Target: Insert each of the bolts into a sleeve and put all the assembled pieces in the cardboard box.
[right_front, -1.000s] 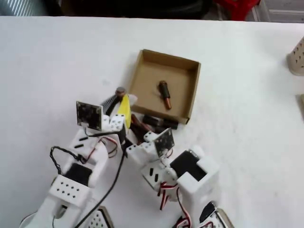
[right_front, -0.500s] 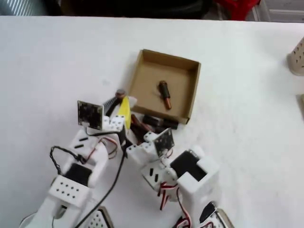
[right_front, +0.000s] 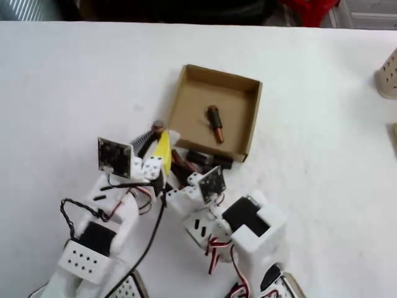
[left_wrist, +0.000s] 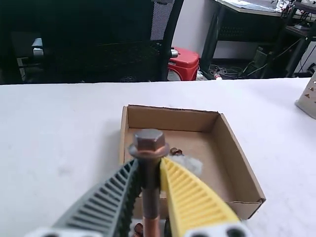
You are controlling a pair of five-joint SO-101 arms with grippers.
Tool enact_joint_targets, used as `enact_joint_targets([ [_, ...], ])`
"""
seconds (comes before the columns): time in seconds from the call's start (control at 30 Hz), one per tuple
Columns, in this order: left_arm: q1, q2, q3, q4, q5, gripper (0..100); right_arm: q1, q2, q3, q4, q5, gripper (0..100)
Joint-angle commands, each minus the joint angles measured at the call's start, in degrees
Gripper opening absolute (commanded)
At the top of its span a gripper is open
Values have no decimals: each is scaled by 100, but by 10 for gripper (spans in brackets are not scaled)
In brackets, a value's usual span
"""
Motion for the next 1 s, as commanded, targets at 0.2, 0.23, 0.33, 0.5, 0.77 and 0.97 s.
enact_joint_targets([
  [0.2, 4, 936, -167, -642, -62, 20, 31, -66, -123, -13, -9, 16],
  [0.23, 4, 1051, -167, -677, -62, 20, 31, -66, -123, -13, -9, 16],
  [0.33, 13, 1209, -185, -730, -62, 20, 31, -57, -123, -13, -9, 16],
  [0.5, 13, 1209, -255, -492, -62, 20, 31, -66, -123, -13, -9, 16],
  [0.77, 57, 1218, -220, 132, -62, 20, 127, -75, -114, -22, -9, 16],
  [0.97, 66, 1218, -255, 334, -62, 27, 119, -75, -114, -22, -9, 16],
])
